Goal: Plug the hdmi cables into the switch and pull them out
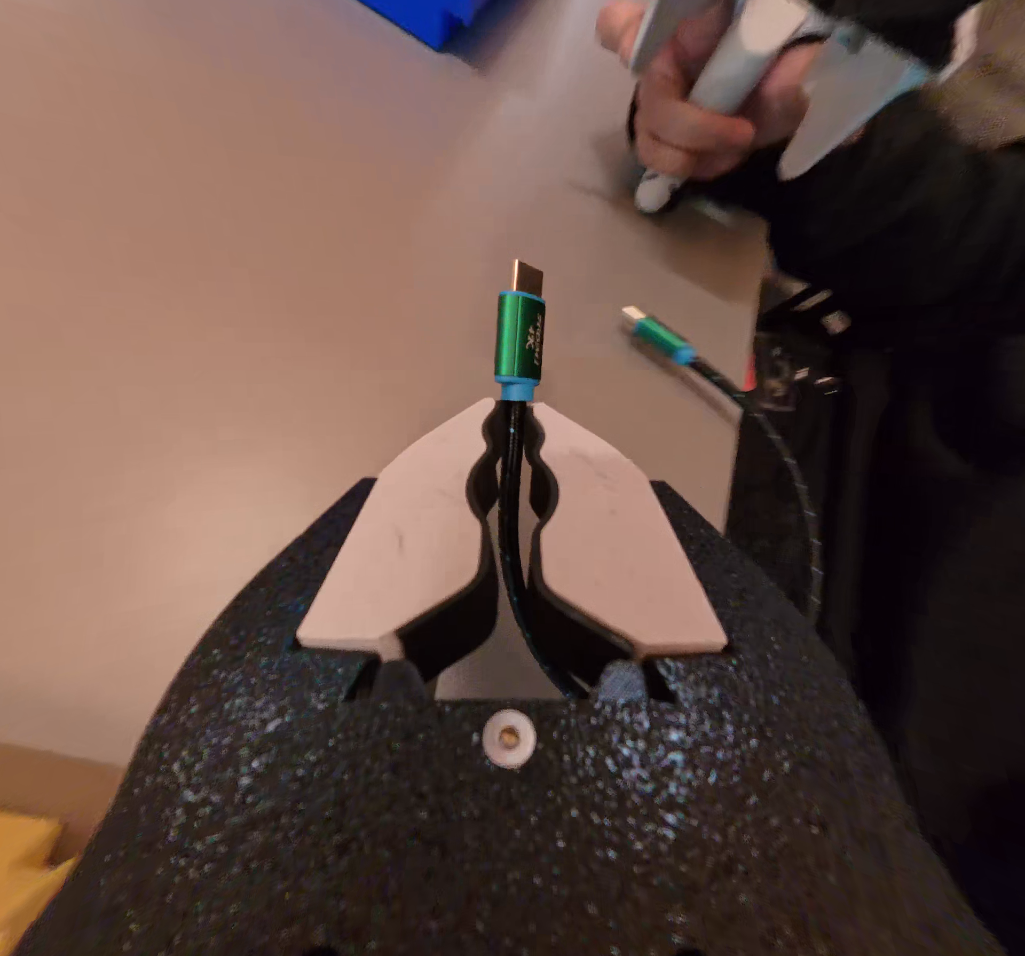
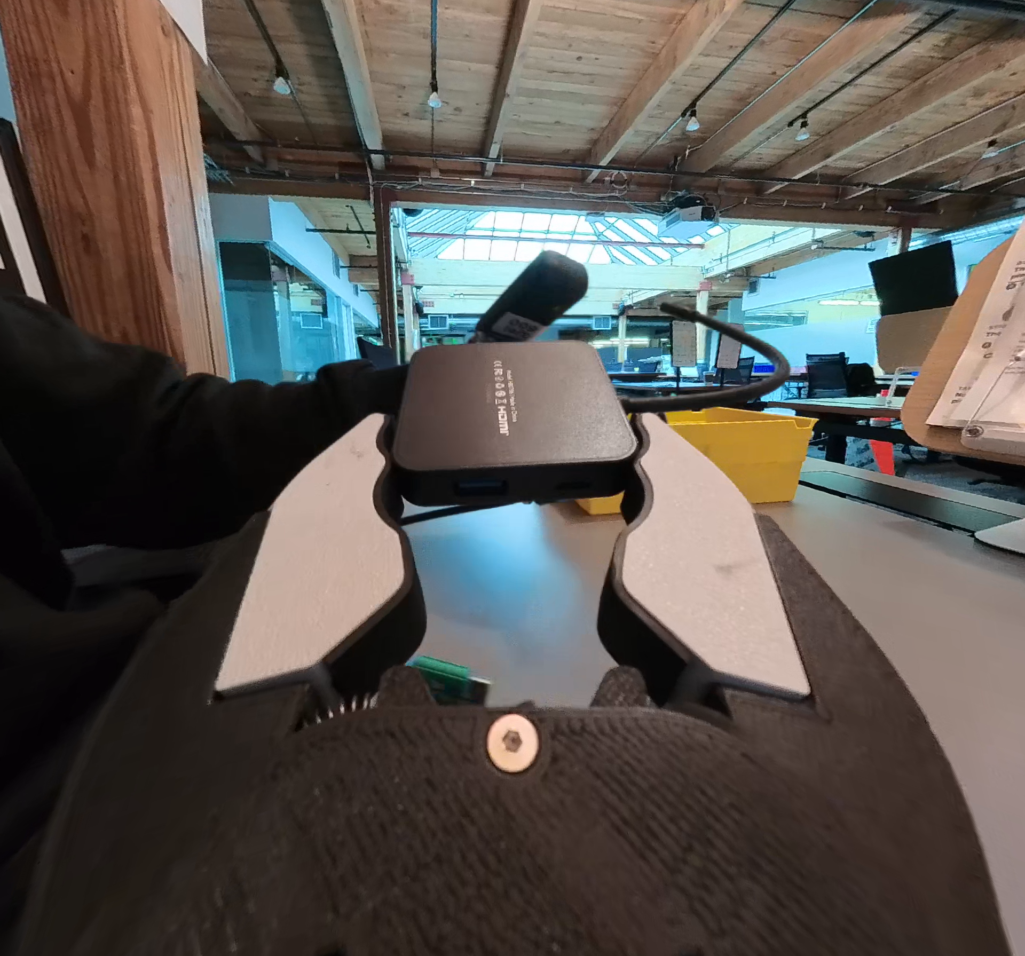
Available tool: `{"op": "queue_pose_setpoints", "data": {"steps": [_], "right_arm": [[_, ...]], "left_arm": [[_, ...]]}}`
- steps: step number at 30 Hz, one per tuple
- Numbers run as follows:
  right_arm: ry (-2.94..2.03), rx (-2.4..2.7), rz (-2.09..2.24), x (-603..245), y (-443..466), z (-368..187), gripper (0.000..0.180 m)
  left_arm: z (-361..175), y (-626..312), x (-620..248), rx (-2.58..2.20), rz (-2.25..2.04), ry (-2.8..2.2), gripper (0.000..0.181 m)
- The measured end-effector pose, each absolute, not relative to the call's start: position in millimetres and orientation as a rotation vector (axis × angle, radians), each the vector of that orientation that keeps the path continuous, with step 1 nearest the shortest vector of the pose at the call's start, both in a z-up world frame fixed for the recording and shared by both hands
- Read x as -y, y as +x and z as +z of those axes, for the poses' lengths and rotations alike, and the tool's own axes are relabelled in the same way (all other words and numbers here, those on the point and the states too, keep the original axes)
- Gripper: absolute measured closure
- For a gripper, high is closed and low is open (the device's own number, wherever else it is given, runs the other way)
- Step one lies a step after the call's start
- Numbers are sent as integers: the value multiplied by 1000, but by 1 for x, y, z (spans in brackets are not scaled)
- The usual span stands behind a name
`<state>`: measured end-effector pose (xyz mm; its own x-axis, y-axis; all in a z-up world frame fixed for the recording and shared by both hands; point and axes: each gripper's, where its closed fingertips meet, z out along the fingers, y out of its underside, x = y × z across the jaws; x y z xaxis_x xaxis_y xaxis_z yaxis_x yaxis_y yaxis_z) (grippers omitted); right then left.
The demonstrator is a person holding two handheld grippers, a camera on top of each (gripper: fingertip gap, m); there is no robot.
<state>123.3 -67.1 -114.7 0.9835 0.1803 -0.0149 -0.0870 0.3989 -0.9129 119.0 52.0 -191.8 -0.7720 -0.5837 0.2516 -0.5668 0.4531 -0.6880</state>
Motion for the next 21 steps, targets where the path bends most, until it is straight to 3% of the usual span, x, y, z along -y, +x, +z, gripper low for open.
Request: {"op": "queue_pose_setpoints", "data": {"steps": [6,12,15,21], "right_arm": [[-1126,66,160,71,128,-113,100],[-1117,49,151,72,130,-112,100],[-1114,38,144,72,133,-112,100],[-1113,35,142,72,133,-112,100]], "left_arm": [[-223,133,-43,-2598,-1028,-841,175],[-217,149,-41,-2314,-957,-665,174],[-205,156,-54,-2179,-874,-625,174],[-235,168,-89,-2202,-643,-700,174]]}}
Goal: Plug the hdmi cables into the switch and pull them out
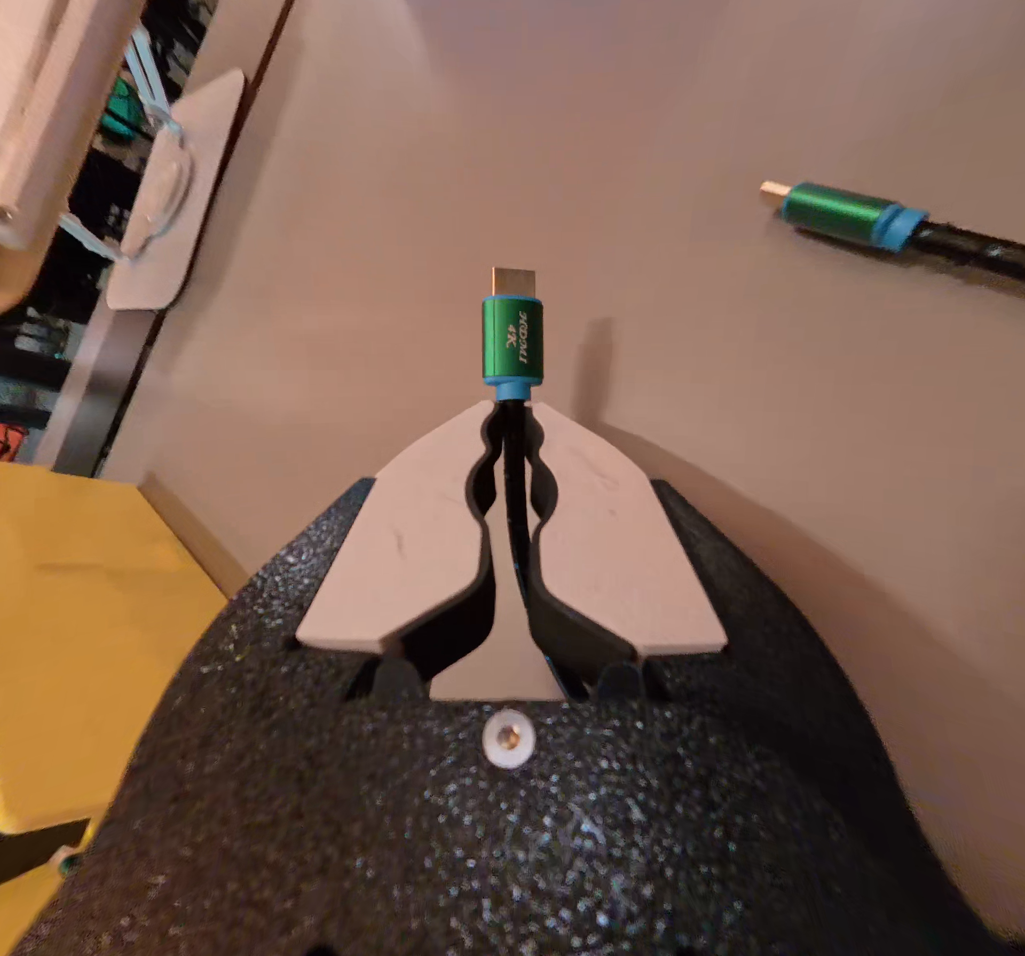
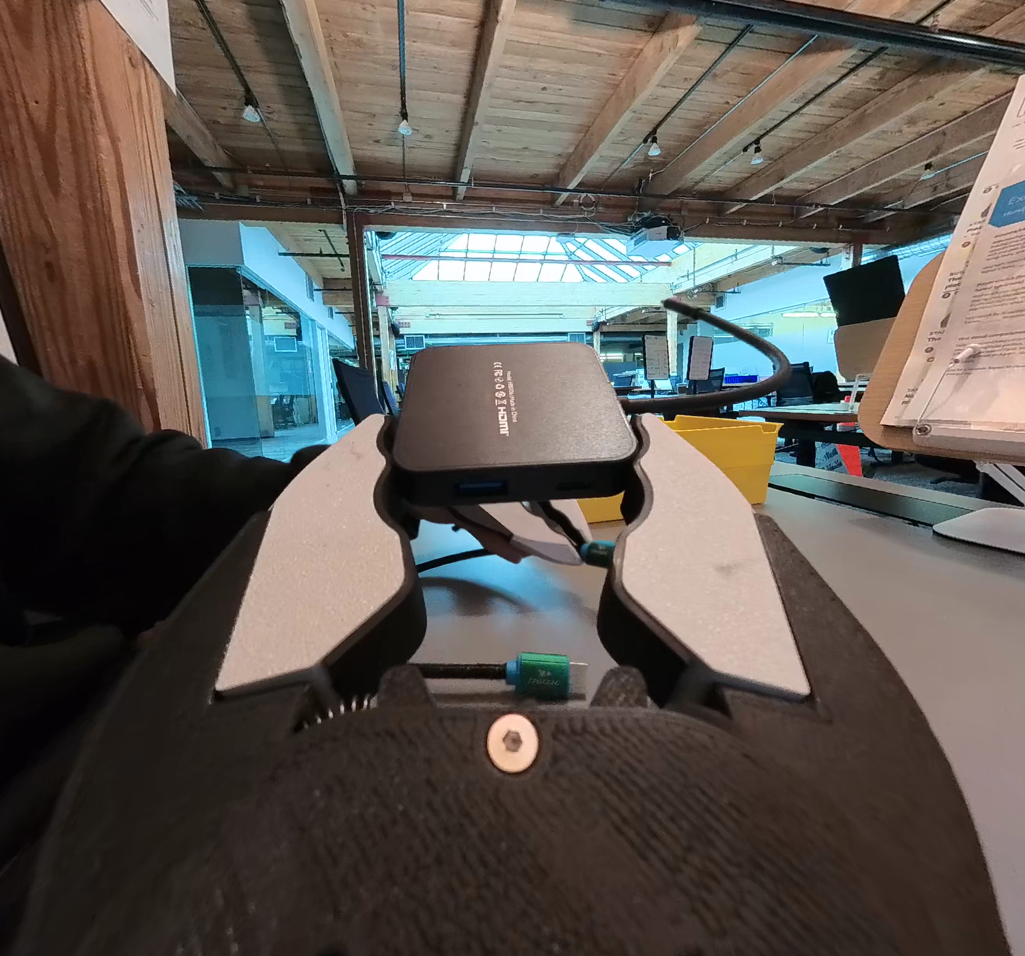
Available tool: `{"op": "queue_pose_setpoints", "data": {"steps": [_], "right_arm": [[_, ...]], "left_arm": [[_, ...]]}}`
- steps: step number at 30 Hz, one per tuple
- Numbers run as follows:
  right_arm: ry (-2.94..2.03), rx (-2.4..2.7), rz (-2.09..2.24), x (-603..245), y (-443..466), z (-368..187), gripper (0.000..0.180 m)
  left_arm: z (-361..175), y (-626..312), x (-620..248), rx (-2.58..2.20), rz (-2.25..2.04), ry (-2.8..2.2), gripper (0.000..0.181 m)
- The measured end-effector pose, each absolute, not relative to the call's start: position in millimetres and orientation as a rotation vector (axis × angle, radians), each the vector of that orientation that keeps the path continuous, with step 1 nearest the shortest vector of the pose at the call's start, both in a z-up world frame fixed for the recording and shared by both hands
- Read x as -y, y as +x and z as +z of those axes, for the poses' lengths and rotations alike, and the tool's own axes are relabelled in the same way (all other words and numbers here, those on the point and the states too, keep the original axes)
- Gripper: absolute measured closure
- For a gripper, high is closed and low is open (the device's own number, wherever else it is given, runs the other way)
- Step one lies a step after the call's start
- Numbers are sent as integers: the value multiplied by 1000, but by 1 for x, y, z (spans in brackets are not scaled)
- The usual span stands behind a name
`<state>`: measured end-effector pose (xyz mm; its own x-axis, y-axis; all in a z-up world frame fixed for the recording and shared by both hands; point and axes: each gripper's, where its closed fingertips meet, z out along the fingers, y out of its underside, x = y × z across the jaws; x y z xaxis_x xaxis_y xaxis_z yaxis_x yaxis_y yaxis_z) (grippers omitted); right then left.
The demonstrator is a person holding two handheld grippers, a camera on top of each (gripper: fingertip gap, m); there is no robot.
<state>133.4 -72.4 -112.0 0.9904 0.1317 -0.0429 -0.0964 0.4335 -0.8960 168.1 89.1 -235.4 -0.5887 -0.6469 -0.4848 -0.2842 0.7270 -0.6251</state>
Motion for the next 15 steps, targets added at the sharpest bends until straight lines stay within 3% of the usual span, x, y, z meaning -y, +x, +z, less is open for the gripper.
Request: {"op": "queue_pose_setpoints", "data": {"steps": [6,15], "right_arm": [[-1114,36,146,72,133,-112,101],[-1115,36,152,72,134,-112,101]], "left_arm": [[-247,177,-92,-2215,-619,-711,172],[-251,181,-74,-2248,-580,-608,148]]}}
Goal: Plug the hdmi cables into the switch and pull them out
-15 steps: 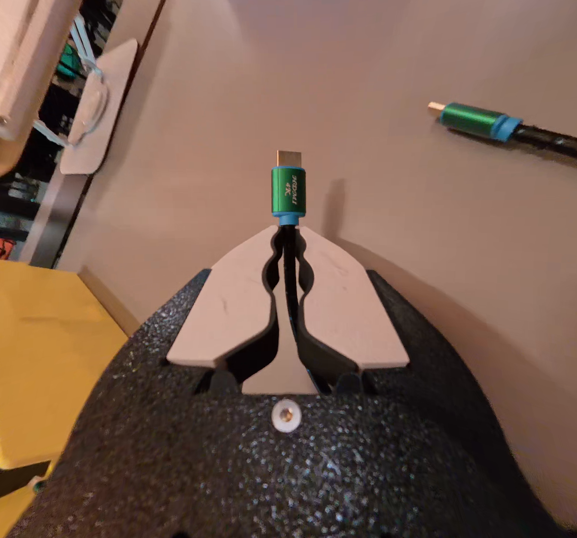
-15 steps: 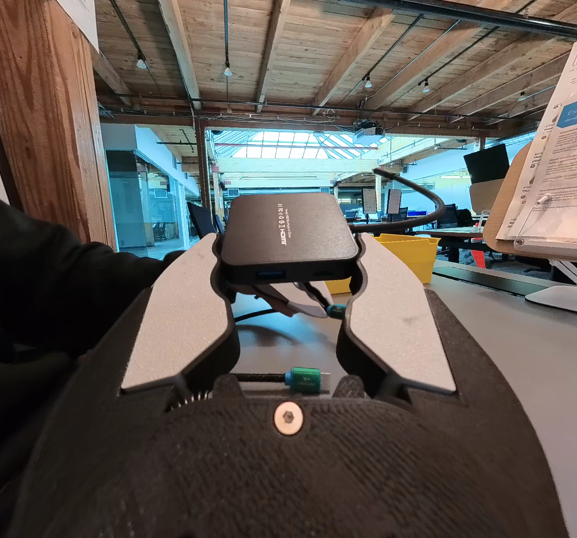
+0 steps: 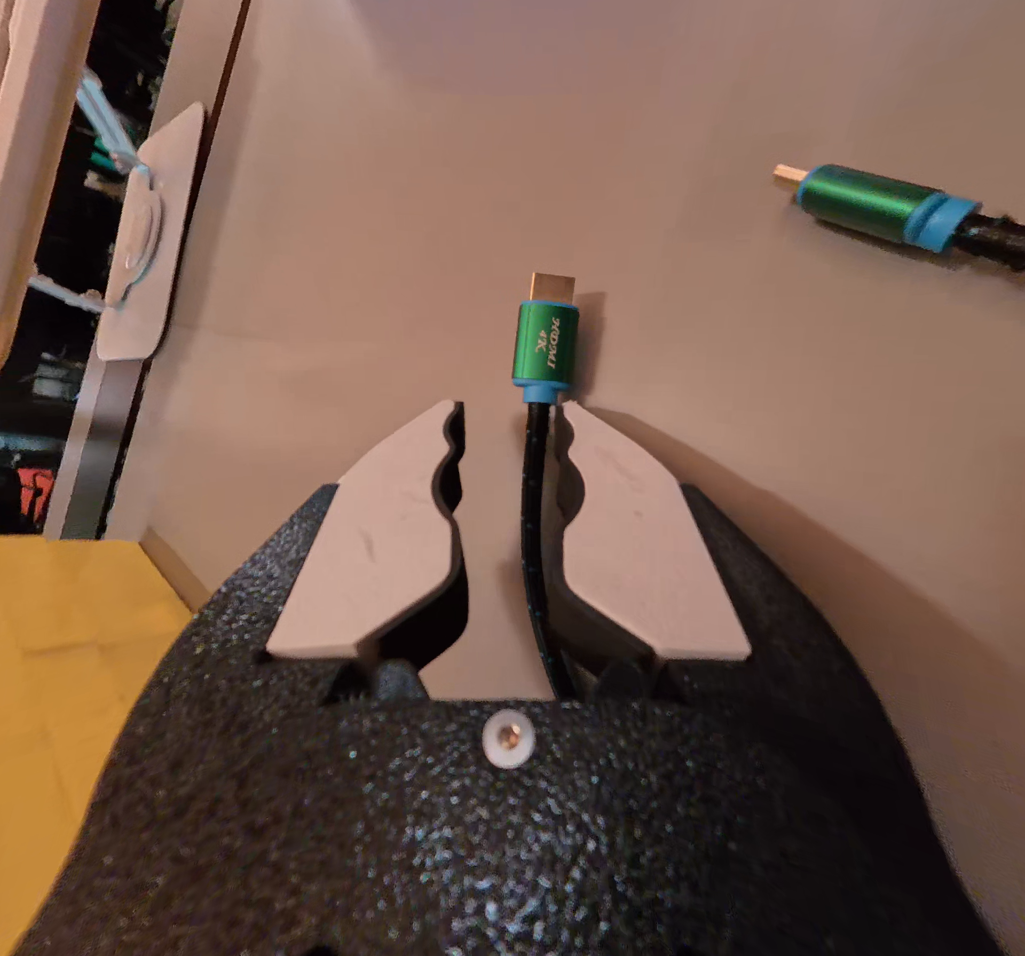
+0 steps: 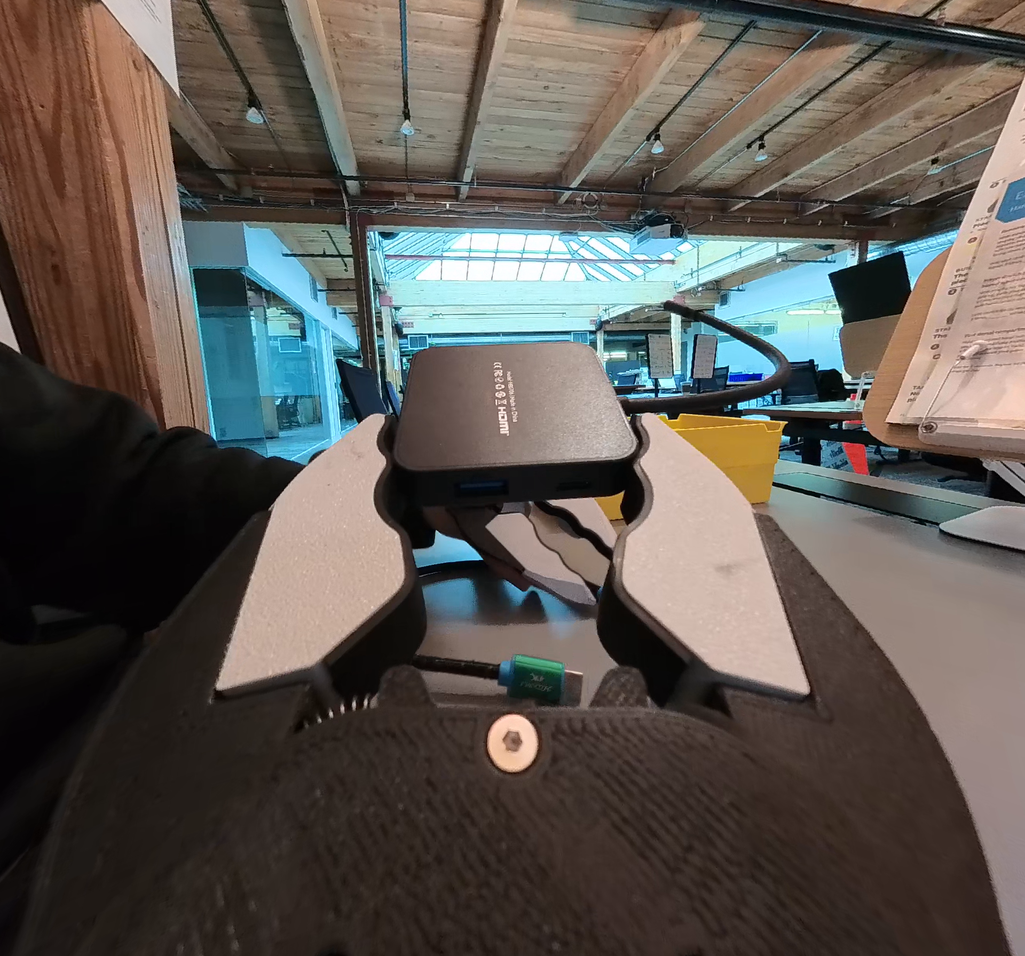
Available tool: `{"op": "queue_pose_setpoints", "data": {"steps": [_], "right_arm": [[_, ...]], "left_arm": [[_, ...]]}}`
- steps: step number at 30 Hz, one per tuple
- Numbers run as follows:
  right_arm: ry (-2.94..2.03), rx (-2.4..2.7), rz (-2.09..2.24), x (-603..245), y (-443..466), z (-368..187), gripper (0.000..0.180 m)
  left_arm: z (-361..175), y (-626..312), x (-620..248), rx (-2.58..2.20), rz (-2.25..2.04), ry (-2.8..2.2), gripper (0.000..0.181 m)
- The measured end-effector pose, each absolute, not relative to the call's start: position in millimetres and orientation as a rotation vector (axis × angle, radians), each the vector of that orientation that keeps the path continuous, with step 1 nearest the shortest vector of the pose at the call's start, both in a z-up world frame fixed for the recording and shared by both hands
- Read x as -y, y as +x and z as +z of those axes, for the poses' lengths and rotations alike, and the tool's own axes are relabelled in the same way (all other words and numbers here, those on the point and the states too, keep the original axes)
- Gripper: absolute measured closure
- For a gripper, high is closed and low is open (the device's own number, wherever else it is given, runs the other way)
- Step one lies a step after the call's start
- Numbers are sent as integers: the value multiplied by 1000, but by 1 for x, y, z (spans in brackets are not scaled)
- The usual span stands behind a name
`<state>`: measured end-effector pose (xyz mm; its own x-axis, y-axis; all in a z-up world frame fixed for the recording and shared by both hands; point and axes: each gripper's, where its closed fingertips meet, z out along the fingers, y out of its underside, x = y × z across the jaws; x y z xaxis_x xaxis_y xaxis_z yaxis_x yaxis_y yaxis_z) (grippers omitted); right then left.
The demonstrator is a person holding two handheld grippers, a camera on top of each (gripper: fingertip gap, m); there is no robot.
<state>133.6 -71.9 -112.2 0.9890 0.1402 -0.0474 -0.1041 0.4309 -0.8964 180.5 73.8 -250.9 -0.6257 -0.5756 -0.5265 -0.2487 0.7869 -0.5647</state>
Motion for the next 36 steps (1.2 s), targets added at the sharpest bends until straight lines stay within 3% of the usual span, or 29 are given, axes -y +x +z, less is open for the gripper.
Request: {"op": "queue_pose_setpoints", "data": {"steps": [7,11,13,36], "right_arm": [[-1115,33,154,72,134,-112,101],[-1113,34,154,72,134,-112,101],[-1111,33,155,73,134,-112,101],[-1121,54,150,71,130,-113,101]], "left_arm": [[-253,177,-50,-2352,-602,-555,138],[-255,188,-52,-2332,-573,-590,146],[-258,189,-51,-2339,-582,-581,160],[-260,196,-61,-2335,-715,-841,160]]}}
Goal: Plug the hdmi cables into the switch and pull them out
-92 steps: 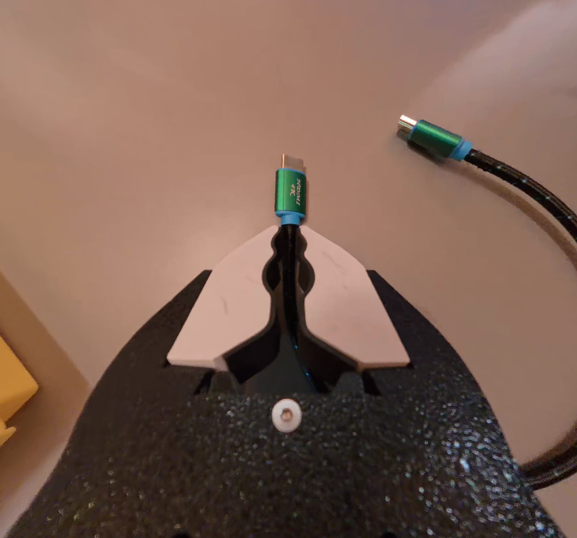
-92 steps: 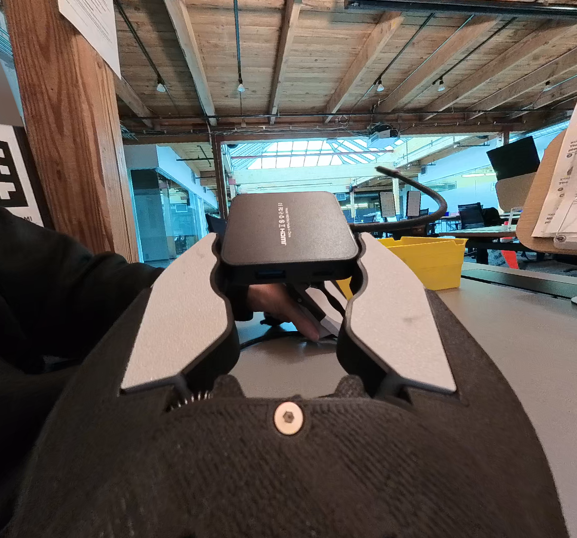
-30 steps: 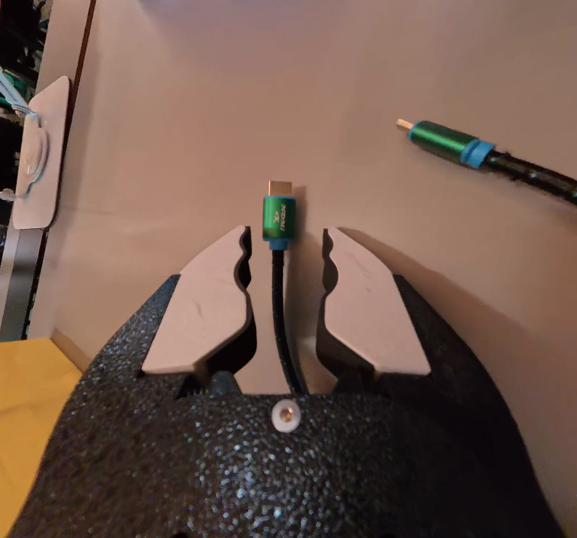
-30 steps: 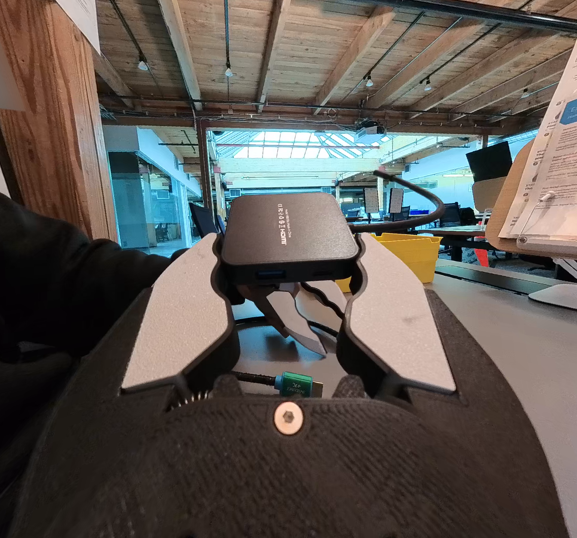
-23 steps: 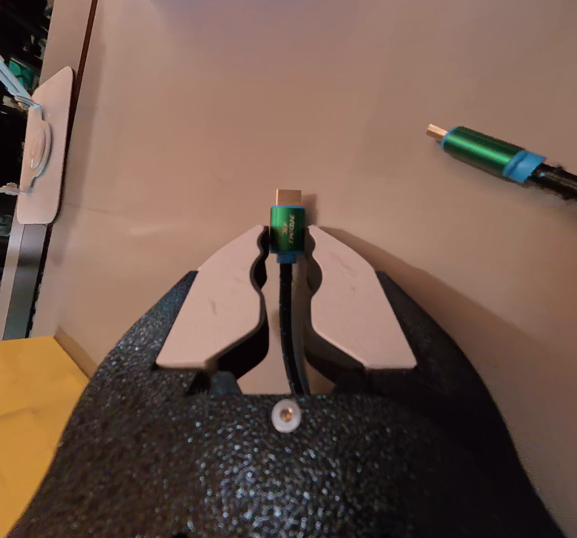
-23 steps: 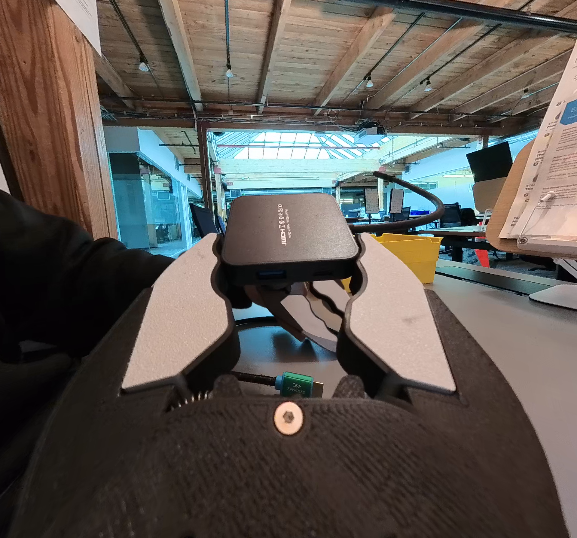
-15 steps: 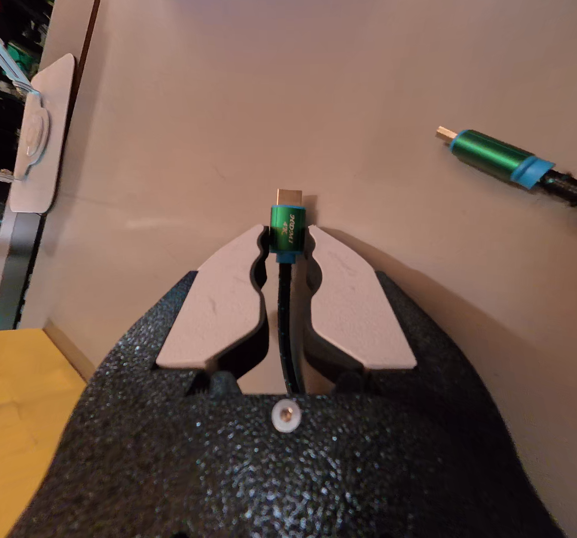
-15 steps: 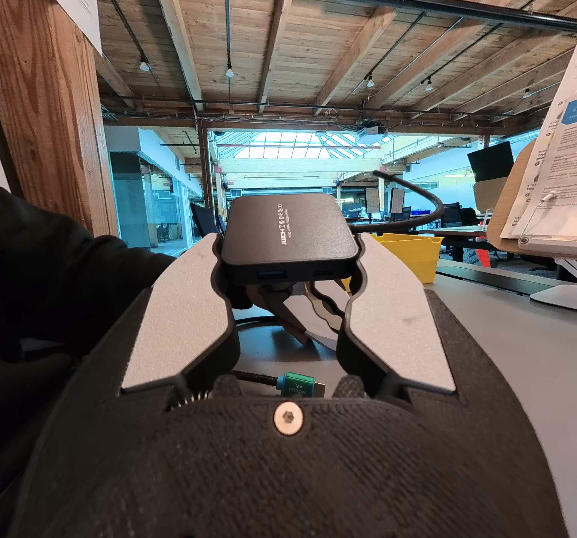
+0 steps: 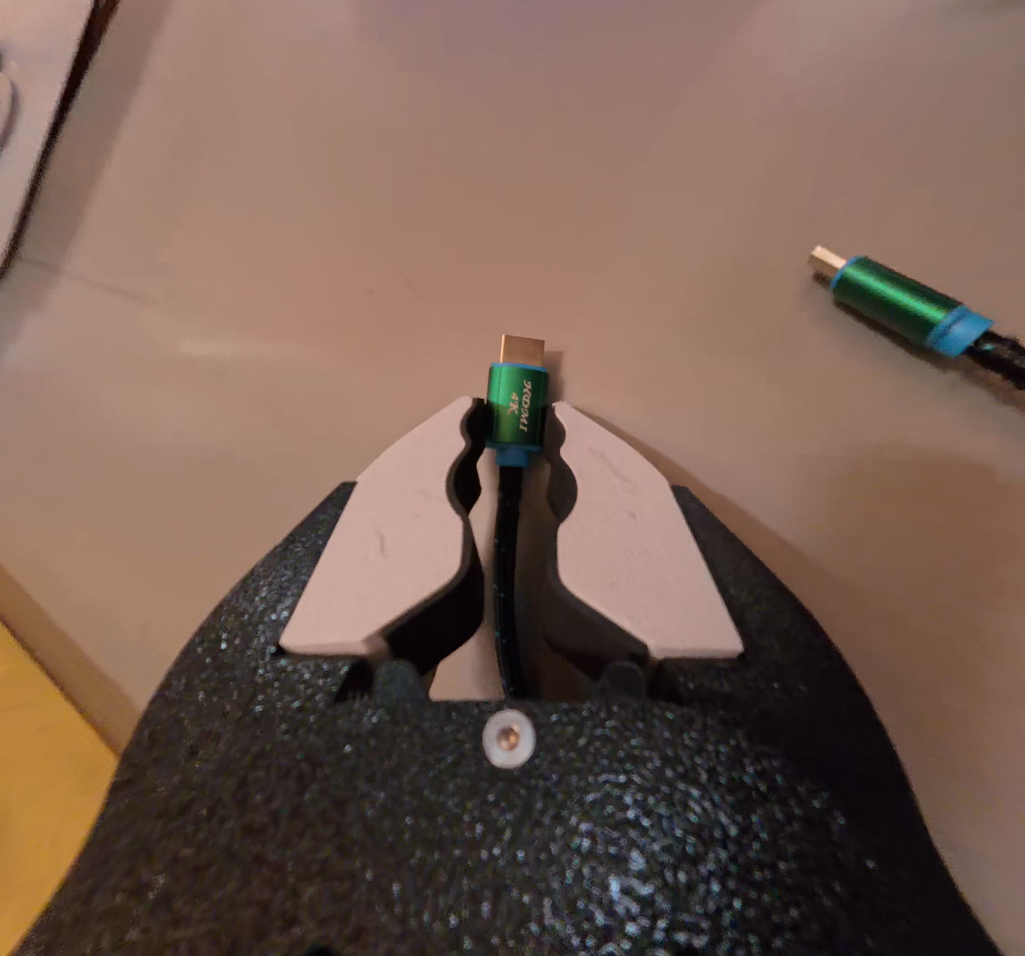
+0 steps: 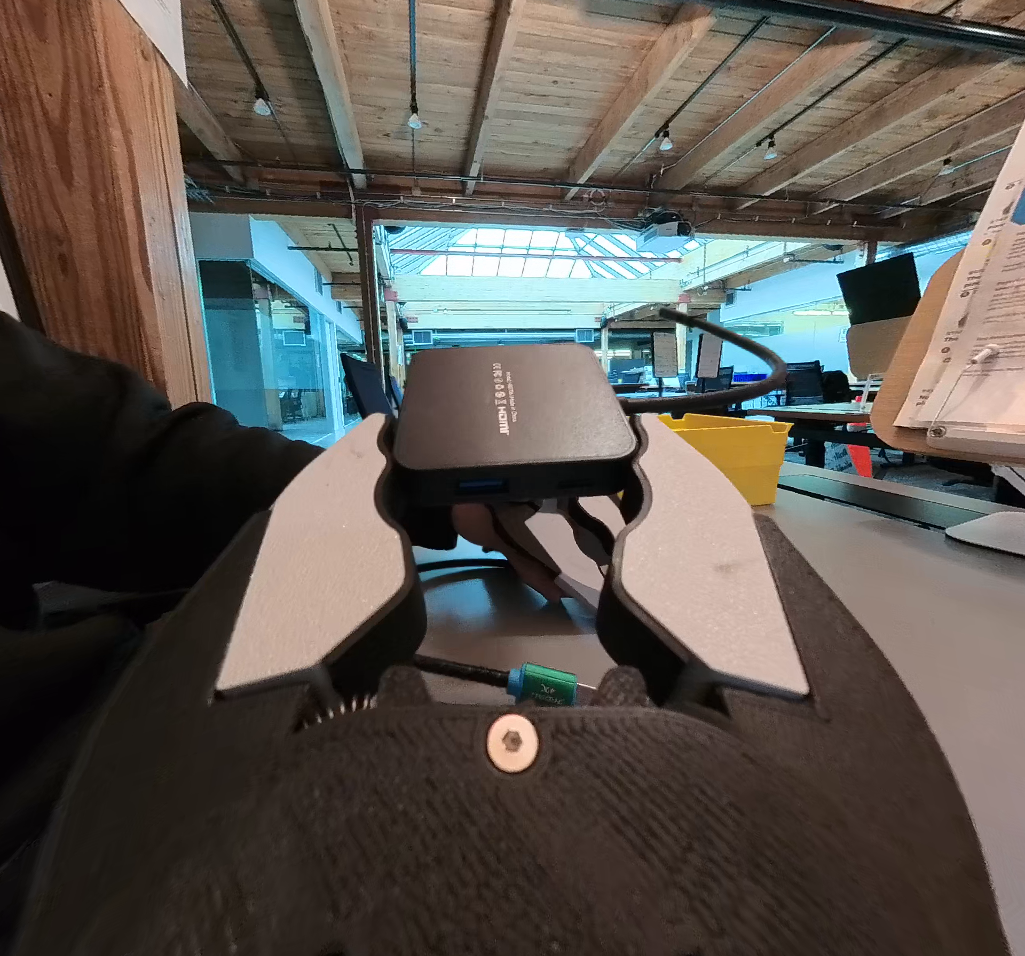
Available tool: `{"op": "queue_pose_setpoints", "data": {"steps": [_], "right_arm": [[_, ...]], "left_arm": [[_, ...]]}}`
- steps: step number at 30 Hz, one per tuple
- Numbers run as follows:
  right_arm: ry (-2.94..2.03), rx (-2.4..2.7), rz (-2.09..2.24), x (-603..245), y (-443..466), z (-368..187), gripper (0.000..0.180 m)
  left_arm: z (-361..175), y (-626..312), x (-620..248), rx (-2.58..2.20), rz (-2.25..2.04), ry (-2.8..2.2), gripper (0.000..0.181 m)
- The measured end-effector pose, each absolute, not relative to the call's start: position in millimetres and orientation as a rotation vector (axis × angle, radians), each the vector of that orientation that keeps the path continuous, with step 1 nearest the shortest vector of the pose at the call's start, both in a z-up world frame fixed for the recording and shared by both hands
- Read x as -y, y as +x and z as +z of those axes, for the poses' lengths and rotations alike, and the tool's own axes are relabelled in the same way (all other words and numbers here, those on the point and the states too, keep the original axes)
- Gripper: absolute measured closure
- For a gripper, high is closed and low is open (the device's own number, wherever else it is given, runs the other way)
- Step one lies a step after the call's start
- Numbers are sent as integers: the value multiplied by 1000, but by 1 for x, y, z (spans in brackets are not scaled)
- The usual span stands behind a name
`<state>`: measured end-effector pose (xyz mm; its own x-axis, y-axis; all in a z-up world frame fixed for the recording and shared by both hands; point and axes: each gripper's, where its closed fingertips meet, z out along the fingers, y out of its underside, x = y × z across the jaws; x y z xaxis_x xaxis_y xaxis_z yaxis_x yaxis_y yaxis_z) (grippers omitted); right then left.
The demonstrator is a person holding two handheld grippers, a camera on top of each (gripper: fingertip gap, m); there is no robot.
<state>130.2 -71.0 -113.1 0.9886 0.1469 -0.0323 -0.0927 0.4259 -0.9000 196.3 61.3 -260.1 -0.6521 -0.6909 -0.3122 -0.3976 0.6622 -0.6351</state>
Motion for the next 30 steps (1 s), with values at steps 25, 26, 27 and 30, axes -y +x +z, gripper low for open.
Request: {"op": "queue_pose_setpoints", "data": {"steps": [25,26,27,30], "right_arm": [[-1316,236,106,75,108,-112,101],[-1304,239,125,76,106,-112,101],[-1287,242,150,77,104,-111,101],[-1280,236,151,78,106,-112,101]], "left_arm": [[-118,92,19,-2995,-694,-475,160],[-117,90,22,-3022,-651,-459,160],[-116,88,25,-3046,-599,-444,160],[-117,84,31,-3098,-476,-423,160]]}}
